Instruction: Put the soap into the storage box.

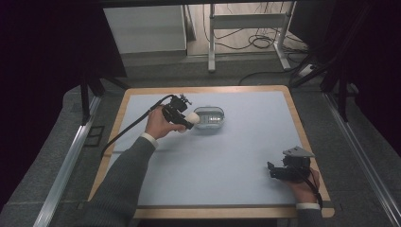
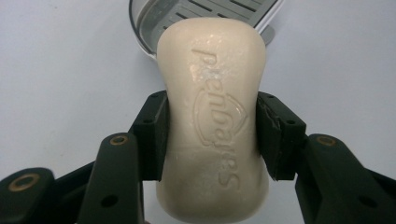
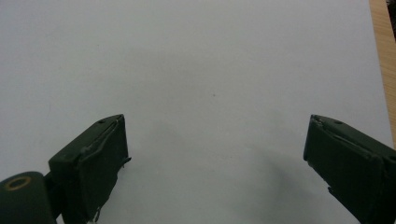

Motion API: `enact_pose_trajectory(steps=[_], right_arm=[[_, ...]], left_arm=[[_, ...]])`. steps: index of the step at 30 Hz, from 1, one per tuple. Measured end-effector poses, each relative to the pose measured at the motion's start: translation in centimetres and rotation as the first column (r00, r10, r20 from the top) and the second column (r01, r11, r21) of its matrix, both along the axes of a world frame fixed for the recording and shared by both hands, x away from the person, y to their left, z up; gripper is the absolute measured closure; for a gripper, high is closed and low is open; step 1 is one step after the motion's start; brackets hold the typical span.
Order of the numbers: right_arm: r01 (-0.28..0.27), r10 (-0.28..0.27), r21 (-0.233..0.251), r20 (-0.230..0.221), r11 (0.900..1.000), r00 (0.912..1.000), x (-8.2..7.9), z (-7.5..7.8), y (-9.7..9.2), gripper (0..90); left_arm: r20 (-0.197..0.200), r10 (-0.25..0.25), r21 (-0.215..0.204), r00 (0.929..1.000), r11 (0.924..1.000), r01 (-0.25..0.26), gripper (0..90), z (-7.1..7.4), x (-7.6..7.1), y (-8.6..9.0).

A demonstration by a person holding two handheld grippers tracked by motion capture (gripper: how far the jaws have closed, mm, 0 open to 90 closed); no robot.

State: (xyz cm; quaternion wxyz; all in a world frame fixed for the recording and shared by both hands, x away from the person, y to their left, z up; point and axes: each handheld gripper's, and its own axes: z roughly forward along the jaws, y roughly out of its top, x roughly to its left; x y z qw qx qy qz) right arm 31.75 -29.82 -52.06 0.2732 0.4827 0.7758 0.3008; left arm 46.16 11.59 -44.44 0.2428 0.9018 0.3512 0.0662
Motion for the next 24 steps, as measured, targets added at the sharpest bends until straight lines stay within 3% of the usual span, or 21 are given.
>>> enact_pose_trajectory(steps=[10, 11, 17, 20, 24], right_arm=[[-0.001, 0.001, -0.002, -0.005, 1.0000, 1.0000, 0.0, -0.1, 0.0, 6.1], [-0.001, 0.001, -0.002, -0.003, 1.0000, 1.0000, 0.0, -0.1, 0.0, 6.1], [0.003, -0.003, -0.001, -0.006, 1.0000, 1.0000, 0.1, -0.1, -0.2, 6.1], [0.005, -0.005, -0.002, -0.007, 1.0000, 1.0000, 0.1, -0.2, -0.2, 6.1], [0.005, -0.005, -0.003, -0.008, 1.0000, 1.0000, 0.1, -0.3, -0.2, 6.1]], left_arm=[[0.015, -0.027, 0.016, 0.9995, 0.9995, 0.027, 49.6, 0.3, 0.8, -1.3], [0.002, -0.034, -0.011, 0.9994, 0.9993, 0.034, 49.6, 0.3, 1.2, -1.4], [-0.015, -0.022, -0.008, 0.9996, 0.9997, 0.022, 49.6, 0.0, 2.1, -1.6], [-0.006, -0.037, 0.015, 0.9993, 0.9992, 0.037, 49.6, 0.2, 2.3, -2.1], [-0.006, -0.047, 0.000, 0.9989, 0.9989, 0.047, 49.6, 0.5, 2.7, -2.6]])
